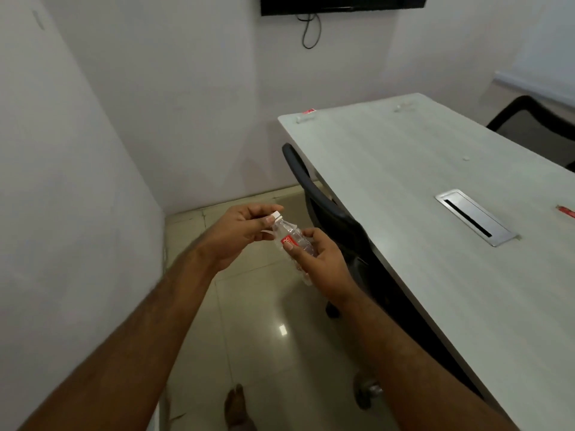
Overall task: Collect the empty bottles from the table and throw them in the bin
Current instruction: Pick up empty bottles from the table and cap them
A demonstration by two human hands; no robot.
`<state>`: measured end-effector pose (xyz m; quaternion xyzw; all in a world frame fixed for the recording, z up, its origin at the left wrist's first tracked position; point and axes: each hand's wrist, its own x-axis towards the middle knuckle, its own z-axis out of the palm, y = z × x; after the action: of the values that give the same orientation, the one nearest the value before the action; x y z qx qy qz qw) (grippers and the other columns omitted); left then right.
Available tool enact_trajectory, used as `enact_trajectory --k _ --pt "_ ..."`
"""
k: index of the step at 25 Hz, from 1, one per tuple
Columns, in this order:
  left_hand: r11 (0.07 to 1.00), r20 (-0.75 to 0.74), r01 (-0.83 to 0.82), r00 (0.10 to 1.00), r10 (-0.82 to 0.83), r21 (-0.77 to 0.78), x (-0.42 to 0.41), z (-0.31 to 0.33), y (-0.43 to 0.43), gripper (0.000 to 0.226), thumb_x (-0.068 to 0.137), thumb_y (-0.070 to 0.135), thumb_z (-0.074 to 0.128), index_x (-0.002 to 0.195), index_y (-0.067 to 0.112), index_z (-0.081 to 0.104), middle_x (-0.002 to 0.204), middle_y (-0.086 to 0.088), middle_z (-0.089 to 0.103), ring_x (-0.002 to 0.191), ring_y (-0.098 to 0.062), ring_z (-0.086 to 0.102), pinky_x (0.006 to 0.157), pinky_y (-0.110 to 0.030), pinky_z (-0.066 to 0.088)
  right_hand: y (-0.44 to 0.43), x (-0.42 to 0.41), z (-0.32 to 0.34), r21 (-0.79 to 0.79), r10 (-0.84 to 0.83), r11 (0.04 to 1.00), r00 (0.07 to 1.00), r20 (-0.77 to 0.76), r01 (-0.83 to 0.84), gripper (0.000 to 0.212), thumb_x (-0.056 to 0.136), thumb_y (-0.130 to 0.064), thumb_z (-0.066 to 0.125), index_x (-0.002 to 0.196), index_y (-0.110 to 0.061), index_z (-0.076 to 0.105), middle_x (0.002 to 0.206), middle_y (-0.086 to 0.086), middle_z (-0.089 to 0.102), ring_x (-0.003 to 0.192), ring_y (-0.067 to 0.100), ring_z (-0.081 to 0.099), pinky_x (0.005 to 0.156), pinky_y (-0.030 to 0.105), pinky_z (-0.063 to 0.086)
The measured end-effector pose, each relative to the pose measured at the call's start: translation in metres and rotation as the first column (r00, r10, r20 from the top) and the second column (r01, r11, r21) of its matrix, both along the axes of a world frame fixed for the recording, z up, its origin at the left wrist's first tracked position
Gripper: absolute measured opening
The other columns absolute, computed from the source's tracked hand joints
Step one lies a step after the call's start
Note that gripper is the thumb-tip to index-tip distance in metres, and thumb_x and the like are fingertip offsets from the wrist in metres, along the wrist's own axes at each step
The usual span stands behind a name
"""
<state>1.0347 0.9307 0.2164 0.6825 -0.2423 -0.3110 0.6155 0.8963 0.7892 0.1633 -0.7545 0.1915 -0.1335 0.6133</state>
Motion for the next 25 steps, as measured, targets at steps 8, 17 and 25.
enact_trajectory --k 8,17,25 --pt "0.963 -0.105 -0.227 0.964 0.243 0.146 0.180 0.009 0.042 0.030 0.079 0.020 0.079 0.093 -0.004 0.069 0.075 -0.009 0.062 0.067 -0.017 0.057 0.059 -0.023 0.056 0.053 0.188 0.007 -0.252 -0.075 0.965 0.997 -0.002 0.072 0.053 0.073 -0.058 0.077 0.115 -0.031 0.057 0.094 -0.009 0.070 0.074 0.006 0.070 0.060 0.023 0.059" --pt "0.999 -0.176 -0.006 0.984 0.015 0.053 0.358 0.023 -0.010 0.022 0.088 0.009 0.066 0.109 0.012 0.072 0.100 -0.002 0.068 0.087 -0.014 0.056 0.074 -0.028 0.048 -0.002 0.362 0.010 0.152 -0.030 0.988 0.998 0.046 0.023 0.033 0.089 -0.037 0.070 0.112 -0.013 0.066 0.090 0.004 0.072 0.072 0.015 0.069 0.063 0.028 0.058" --pt "0.964 -0.144 -0.266 0.955 0.260 -0.020 0.512 0.001 -0.168 0.005 0.087 0.016 0.069 0.090 0.015 0.073 0.091 -0.003 0.073 0.089 -0.017 0.066 0.076 -0.030 0.051 -0.126 0.530 0.009 -0.144 -0.223 0.964 0.975 0.022 0.224 0.045 0.081 -0.054 0.071 0.114 -0.024 0.064 0.092 -0.012 0.070 0.079 0.007 0.070 0.060 0.015 0.055"
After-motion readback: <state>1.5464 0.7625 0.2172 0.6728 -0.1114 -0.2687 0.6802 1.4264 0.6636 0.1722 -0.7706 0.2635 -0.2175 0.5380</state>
